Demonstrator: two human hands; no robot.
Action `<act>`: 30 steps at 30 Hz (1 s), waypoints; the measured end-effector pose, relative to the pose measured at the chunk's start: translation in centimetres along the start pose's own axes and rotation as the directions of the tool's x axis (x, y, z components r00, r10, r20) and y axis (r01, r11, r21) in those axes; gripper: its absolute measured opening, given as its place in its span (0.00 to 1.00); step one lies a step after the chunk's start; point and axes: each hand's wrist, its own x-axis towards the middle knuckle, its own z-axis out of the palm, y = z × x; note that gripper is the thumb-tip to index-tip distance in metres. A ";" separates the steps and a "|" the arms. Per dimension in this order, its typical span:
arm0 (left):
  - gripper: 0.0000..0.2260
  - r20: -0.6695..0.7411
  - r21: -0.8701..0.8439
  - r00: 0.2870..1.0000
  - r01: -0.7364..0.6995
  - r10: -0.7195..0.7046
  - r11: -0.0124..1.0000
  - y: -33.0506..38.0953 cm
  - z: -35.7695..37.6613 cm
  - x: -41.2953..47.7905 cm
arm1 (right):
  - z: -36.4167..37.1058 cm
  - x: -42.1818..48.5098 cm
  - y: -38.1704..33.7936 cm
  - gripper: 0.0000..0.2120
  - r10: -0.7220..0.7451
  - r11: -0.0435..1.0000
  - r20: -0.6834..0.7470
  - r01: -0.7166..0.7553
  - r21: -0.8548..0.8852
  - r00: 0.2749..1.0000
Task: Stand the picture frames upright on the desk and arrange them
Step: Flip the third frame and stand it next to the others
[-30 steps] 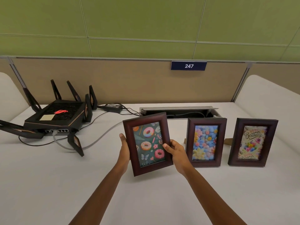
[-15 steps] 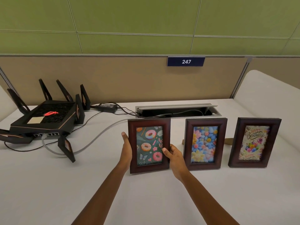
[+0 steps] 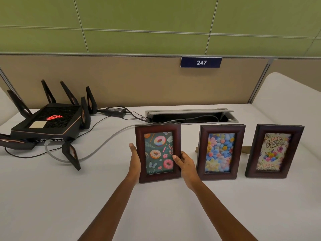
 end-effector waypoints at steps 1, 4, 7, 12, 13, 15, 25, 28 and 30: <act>0.31 0.005 0.002 1.000 0.009 -0.009 1.000 -0.3 -0.1 -0.1 | 0.1 -0.1 0.0 0.14 -0.007 1.000 -0.001 0.007 -0.016 1.000; 0.32 0.011 0.029 0.999 0.038 -0.038 0.999 -1.4 -0.5 -0.7 | 0.0 -0.6 0.5 0.15 -0.025 0.993 -0.026 0.022 -0.116 0.999; 0.30 -0.008 0.040 1.000 -0.011 0.012 0.999 -2.2 -0.9 -1.5 | -0.4 -1.7 1.8 0.14 -0.064 0.972 -0.032 0.055 -0.230 0.997; 0.23 -0.162 0.104 0.980 -0.102 0.118 0.989 -2.8 -1.0 -3.2 | -0.6 -3.4 2.3 0.19 -0.102 0.963 -0.054 0.085 -0.255 0.993; 0.22 -0.226 0.202 0.955 -0.145 0.190 0.969 -2.8 -0.9 -3.6 | -0.7 -3.8 2.4 0.20 -0.117 0.957 -0.060 0.096 -0.274 0.991; 0.20 -0.308 0.408 0.871 -0.242 0.383 0.880 -2.9 -0.6 -4.5 | -1.0 -4.6 2.7 0.21 -0.146 0.940 -0.080 0.113 -0.323 0.986; 0.24 0.223 0.727 0.656 -0.605 0.721 0.325 -3.6 3.0 -8.1 | -5.1 -7.5 3.4 0.17 -0.285 0.777 -0.105 0.165 -0.608 0.953; 0.23 0.355 0.750 0.587 -0.643 0.727 0.153 -4.0 4.9 -8.8 | -7.6 -8.2 2.4 0.15 -0.405 0.651 -0.091 0.217 -0.727 0.910; 0.22 0.413 0.740 0.554 -0.667 0.723 0.089 -4.2 6.5 -9.4 | -9.3 -8.8 1.5 0.15 -0.460 0.551 -0.053 0.238 -0.800 0.886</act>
